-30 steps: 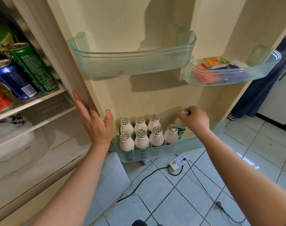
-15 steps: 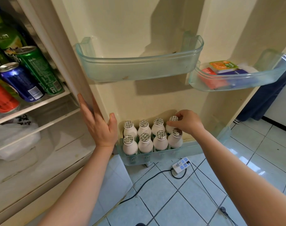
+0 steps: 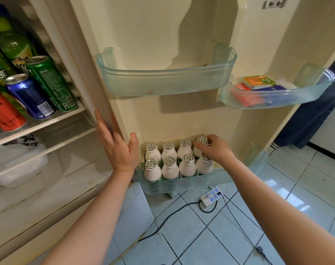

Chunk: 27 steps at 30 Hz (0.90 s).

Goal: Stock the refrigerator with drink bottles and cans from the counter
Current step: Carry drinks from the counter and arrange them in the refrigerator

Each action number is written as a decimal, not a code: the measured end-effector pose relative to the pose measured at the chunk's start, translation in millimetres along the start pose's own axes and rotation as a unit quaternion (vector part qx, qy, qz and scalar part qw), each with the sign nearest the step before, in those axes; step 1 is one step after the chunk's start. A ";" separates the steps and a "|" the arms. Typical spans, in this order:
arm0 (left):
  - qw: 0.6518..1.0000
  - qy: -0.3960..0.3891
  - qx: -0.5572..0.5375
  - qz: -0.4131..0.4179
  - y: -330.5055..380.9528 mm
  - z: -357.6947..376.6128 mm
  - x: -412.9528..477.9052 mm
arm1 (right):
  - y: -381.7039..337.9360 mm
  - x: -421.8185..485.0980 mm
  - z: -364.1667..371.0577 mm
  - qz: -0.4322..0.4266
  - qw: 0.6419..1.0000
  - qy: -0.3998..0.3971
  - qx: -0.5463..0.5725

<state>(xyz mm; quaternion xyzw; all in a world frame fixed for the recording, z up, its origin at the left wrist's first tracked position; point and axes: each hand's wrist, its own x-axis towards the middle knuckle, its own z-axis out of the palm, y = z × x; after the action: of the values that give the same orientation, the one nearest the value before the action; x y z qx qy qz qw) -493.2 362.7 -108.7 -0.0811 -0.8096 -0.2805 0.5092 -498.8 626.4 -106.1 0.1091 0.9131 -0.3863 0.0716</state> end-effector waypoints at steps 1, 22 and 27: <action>1.000 -0.003 0.002 -0.005 1.0 -0.5 0.3 | 1.1 -0.1 1.0 0.011 1.000 -0.007 0.016; 0.999 -0.029 0.010 -0.035 3.2 -5.0 0.2 | 7.1 -6.8 6.1 0.050 0.993 -0.043 0.099; 0.999 -0.034 0.013 -0.037 3.6 -7.5 0.1 | 9.3 -10.7 5.5 0.040 0.996 -0.039 0.075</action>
<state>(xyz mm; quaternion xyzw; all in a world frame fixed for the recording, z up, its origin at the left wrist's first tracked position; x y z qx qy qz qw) -485.9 361.7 -104.8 -0.0537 -0.8326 -0.2858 0.4713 -485.9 627.2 -114.0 0.1359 0.8730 -0.4544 0.1139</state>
